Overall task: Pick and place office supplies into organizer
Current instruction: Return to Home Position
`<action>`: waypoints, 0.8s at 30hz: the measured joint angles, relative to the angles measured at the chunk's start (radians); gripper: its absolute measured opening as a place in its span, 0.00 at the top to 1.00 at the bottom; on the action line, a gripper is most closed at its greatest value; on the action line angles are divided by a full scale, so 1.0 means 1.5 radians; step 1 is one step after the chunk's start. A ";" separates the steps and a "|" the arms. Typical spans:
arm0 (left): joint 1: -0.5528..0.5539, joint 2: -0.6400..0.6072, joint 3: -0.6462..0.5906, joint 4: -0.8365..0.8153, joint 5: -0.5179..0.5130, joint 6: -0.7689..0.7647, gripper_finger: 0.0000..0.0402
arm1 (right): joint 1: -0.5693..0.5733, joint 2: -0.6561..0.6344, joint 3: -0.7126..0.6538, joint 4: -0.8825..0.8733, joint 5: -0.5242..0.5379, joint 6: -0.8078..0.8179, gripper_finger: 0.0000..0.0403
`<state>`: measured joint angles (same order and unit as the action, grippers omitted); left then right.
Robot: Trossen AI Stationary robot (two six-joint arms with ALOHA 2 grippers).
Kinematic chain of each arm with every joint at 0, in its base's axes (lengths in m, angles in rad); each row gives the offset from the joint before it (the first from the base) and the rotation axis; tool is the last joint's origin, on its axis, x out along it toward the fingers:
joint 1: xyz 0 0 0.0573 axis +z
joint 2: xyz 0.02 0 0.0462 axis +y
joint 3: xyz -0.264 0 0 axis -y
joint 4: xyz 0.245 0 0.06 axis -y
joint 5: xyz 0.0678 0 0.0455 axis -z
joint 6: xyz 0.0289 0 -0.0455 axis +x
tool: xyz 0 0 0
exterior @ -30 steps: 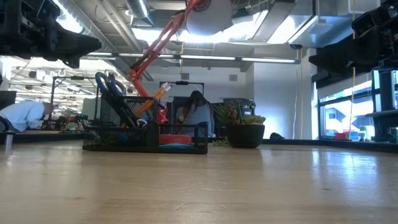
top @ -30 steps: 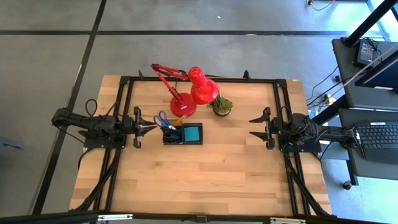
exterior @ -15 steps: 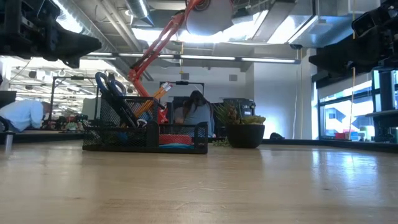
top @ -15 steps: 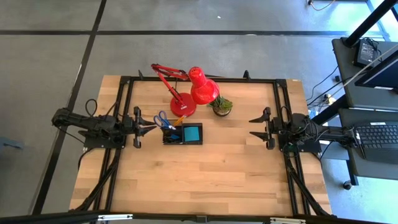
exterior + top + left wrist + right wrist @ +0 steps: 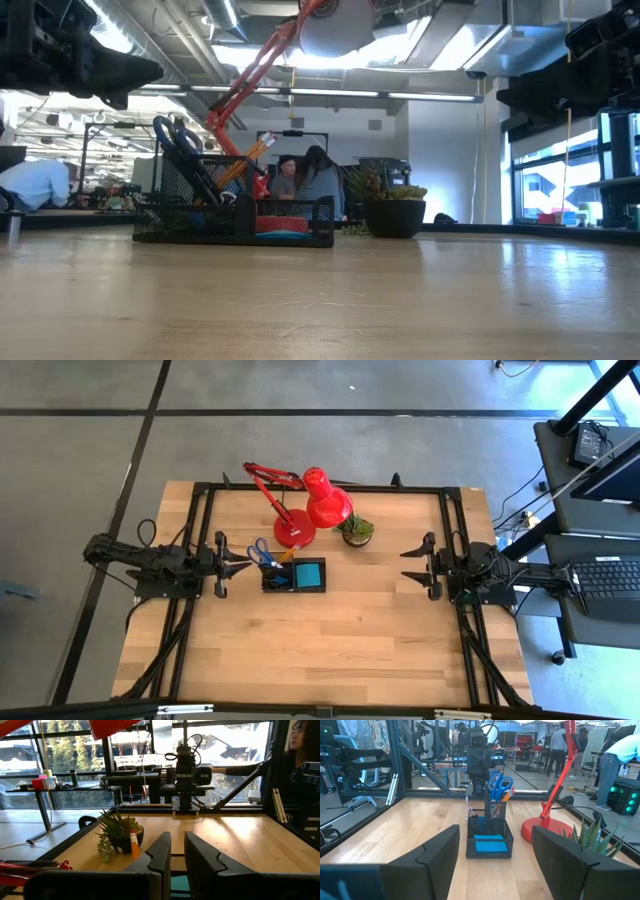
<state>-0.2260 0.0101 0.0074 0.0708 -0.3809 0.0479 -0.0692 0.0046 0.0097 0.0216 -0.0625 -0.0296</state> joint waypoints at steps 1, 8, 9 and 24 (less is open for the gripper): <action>0.000 0.000 0.000 0.000 0.000 0.000 0.88 | 0.000 0.000 0.000 0.000 0.000 0.000 0.38; 0.000 0.000 0.000 0.000 0.000 0.000 0.88 | 0.000 0.000 0.000 0.000 0.000 -0.001 0.38; 0.000 0.000 0.000 0.000 0.000 0.000 0.88 | 0.000 0.000 0.000 0.000 0.000 0.000 0.38; 0.000 0.000 0.000 0.000 0.000 0.000 0.88 | 0.000 0.000 0.000 0.000 0.000 0.000 0.38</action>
